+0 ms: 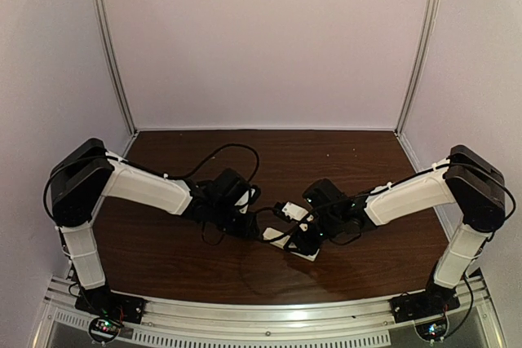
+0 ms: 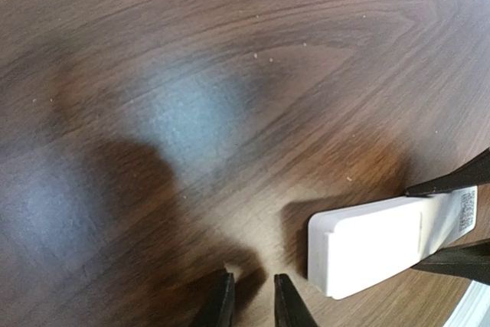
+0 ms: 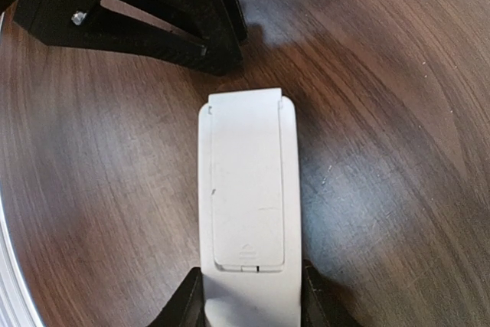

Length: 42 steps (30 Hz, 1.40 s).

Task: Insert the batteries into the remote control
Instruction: Load the battery cover onto the remote control.

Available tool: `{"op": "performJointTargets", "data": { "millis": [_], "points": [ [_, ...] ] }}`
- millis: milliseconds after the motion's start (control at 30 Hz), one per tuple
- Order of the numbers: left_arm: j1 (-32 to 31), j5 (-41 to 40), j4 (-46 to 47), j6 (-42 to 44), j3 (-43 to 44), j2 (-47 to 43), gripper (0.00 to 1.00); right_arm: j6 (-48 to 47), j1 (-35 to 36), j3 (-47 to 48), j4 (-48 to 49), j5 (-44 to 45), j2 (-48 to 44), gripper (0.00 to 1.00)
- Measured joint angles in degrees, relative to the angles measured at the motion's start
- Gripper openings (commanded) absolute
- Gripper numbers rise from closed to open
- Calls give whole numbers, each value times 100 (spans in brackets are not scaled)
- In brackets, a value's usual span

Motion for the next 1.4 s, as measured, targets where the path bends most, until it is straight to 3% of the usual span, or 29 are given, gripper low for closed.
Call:
{"op": "performJointTargets", "data": {
  "millis": [233,600,1000,1400],
  "points": [
    [0,-74,592,109,-393,-98,6,0,0,0,2,0,0,17],
    [-232,-1010,3182,892,-2752,-1067,0,2,0,0,7,-24,7,5],
    [-778,-1773,5473,2391,-3008,-389,0,13,-35,24,-2,-153,35,0],
    [-872,-1746,6378,2924,-3071,109,0,28,-24,122,199,-730,227,0]
  ]
}}
